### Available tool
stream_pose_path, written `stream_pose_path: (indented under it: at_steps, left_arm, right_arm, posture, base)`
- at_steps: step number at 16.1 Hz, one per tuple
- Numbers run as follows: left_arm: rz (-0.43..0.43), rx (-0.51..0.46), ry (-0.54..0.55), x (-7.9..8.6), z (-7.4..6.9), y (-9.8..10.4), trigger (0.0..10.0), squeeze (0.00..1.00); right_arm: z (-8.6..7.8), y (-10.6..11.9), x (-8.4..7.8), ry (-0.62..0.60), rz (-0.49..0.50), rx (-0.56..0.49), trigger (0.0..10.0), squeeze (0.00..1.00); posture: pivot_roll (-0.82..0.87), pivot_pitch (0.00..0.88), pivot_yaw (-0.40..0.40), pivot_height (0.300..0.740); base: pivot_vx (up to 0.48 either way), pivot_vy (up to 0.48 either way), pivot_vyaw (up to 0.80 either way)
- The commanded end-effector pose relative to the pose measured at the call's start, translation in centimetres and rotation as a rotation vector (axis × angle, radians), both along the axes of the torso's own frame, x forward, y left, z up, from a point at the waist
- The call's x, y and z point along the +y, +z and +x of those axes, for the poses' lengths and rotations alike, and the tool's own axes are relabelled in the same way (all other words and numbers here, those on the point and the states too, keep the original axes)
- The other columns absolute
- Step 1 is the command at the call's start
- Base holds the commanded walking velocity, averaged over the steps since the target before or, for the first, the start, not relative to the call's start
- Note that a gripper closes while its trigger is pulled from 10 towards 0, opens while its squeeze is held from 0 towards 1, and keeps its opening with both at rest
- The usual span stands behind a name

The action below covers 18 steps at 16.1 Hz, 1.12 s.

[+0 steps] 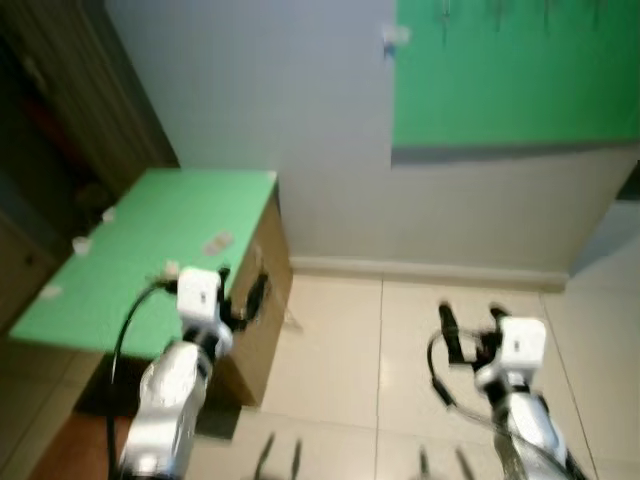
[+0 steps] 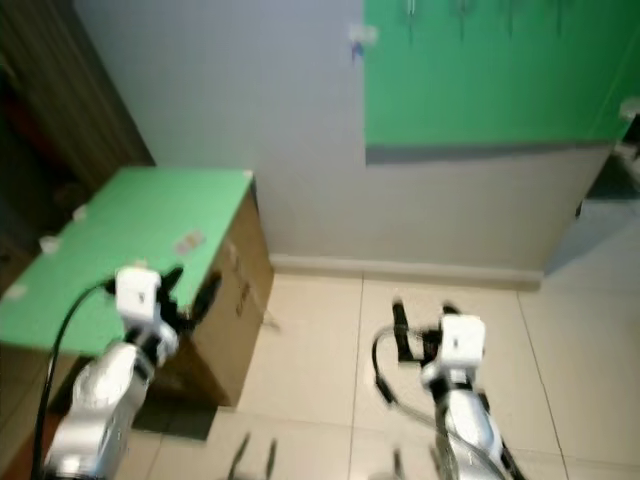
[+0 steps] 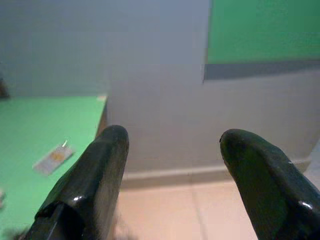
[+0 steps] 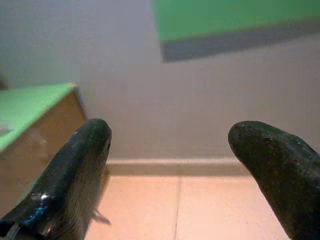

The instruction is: Hang keys on a hook

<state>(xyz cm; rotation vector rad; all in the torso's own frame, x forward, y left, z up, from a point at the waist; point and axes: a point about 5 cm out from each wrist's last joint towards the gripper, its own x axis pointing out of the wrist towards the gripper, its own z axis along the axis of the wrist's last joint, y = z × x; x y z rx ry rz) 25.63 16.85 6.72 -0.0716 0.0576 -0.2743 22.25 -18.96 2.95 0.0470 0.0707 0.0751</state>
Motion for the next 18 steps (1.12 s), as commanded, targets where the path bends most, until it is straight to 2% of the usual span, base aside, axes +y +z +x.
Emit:
stream_pose_path:
  at_steps: [1, 4, 8, 11, 16, 17, 18]
  left_arm:
    - [-0.022, 0.003, -0.045, -0.8, -0.1, 0.2, 10.0, 0.00]
    - [-0.027, 0.015, -0.071, -1.4, -0.3, 0.1, 10.0, 0.00]
    - [0.062, 0.027, -0.103, -2.8, 1.5, 0.8, 10.0, 0.00]
    - [0.055, 0.037, -0.102, -2.9, 1.1, 0.6, 10.0, 0.00]
    - [0.166, 0.038, -0.165, -5.0, 1.4, 0.6, 10.0, 0.00]
    - [0.119, 0.045, -0.194, -5.5, 1.1, 0.7, 10.0, 0.00]
    - [0.109, 0.043, -0.194, -5.3, 0.9, 0.6, 10.0, 0.00]
  right_arm:
    - [0.3, 0.6, 1.4, 0.084, 0.020, -0.023, 10.0, 0.00]
    - [1.0, 1.0, 2.2, 0.136, 0.026, -0.031, 10.0, 0.00]
    - [2.4, 1.7, 3.4, 0.205, 0.017, -0.048, 10.0, 0.00]
    - [2.4, 1.6, 3.4, 0.208, 0.029, -0.037, 10.0, 0.00]
    - [2.2, 1.0, 4.0, 0.235, 0.041, 0.000, 10.0, 0.00]
    - [2.1, 0.9, 4.1, 0.253, 0.043, 0.006, 10.0, 0.00]
    - [2.0, 0.9, 4.3, 0.269, 0.047, 0.012, 10.0, 0.00]
  posture:
    - [-0.25, 0.021, 0.141, 0.736]
    - [-0.24, 0.022, 0.141, 0.736]
    - [-0.23, 0.014, 0.139, 0.736]
    - [-0.23, 0.011, 0.138, 0.736]
    - [-0.22, 0.014, 0.136, 0.736]
    - [-0.22, 0.013, 0.138, 0.736]
    - [-0.22, 0.013, 0.138, 0.736]
  base:
    - [0.450, 0.000, 0.00]
    - [0.449, 0.000, 0.00]
    - [0.464, 0.000, 0.00]
    - [0.480, 0.000, 0.00]
    - [0.480, 0.000, 0.00]
    - [0.480, 0.000, 0.00]
    - [0.480, 0.000, 0.00]
